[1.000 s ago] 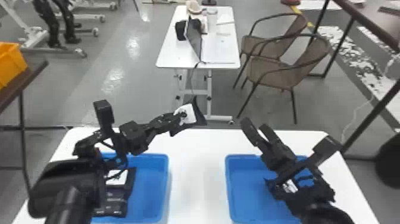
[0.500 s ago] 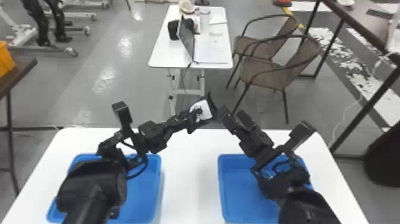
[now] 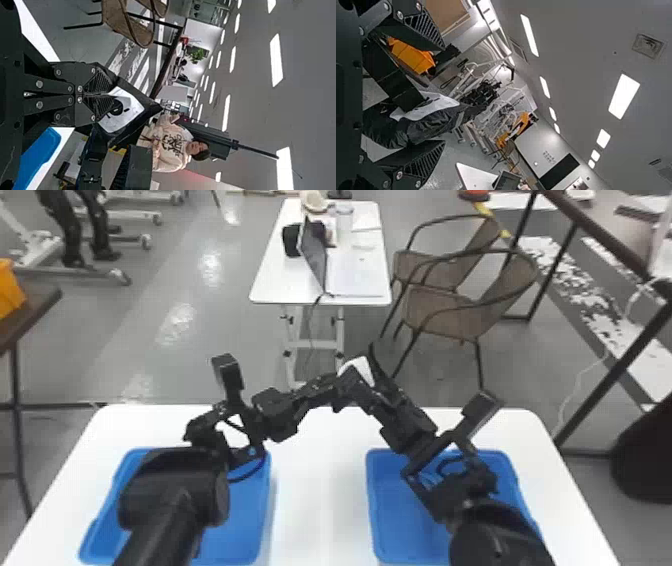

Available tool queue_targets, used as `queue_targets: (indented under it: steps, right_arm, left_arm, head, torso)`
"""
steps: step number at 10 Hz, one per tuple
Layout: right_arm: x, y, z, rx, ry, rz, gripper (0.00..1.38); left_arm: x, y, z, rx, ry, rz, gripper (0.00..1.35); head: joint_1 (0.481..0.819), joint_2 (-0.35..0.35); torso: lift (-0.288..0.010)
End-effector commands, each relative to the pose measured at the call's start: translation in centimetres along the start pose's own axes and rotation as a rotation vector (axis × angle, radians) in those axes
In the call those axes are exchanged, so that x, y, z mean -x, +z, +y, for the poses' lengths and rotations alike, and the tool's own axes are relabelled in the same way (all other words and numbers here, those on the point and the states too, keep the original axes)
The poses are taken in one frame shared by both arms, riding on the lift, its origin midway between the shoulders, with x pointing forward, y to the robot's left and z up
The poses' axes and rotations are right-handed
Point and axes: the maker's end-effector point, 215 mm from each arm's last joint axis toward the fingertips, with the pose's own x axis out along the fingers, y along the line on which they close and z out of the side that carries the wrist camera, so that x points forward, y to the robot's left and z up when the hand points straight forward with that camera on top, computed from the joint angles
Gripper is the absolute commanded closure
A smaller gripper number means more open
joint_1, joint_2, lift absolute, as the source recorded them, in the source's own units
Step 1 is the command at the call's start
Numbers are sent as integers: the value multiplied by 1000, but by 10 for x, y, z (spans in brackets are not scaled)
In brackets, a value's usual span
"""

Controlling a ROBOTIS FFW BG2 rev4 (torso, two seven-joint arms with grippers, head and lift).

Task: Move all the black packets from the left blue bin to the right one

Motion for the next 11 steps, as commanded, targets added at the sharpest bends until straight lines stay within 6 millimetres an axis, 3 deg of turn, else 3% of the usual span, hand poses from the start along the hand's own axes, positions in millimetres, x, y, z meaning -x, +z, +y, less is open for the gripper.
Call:
queue_targets:
  steps: [1, 2, 3, 5, 8, 10, 11]
  right_arm:
    - [-6, 2, 2, 15, 7, 4, 565]
    - [-8, 3, 1, 27, 5, 5, 897]
    - [-9, 4, 2, 40, 6, 8, 932]
    - [-4, -1, -2, 37, -17, 13, 1297]
    - [3, -10, -6, 30, -44, 21, 1277]
    - [6, -5, -13, 18, -59, 1, 1277]
    - [10, -3, -21, 20, -75, -5, 1277]
  left_arm:
    - [-4, -2, -5, 11, -10, 0, 1211]
    - [-5, -3, -6, 13, -13, 3, 1211]
    - [-5, -4, -5, 15, -11, 3, 1211]
    - [-4, -2, -4, 21, -4, -6, 1211]
    - [-1, -2, 0, 47, 20, -28, 1162]
    - [1, -5, -1, 107, 51, -77, 529]
    - [4, -11, -1, 127, 57, -70, 292]
  head:
    - [695, -26]
    - [695, -27]
    - [695, -28]
    - [695, -28]
    - [695, -26]
    - [695, -25]
    - [695, -28]
  torso:
    - [0]
    - [0]
    - [0]
    - [0]
    - [0]
    - [0]
    - [0]
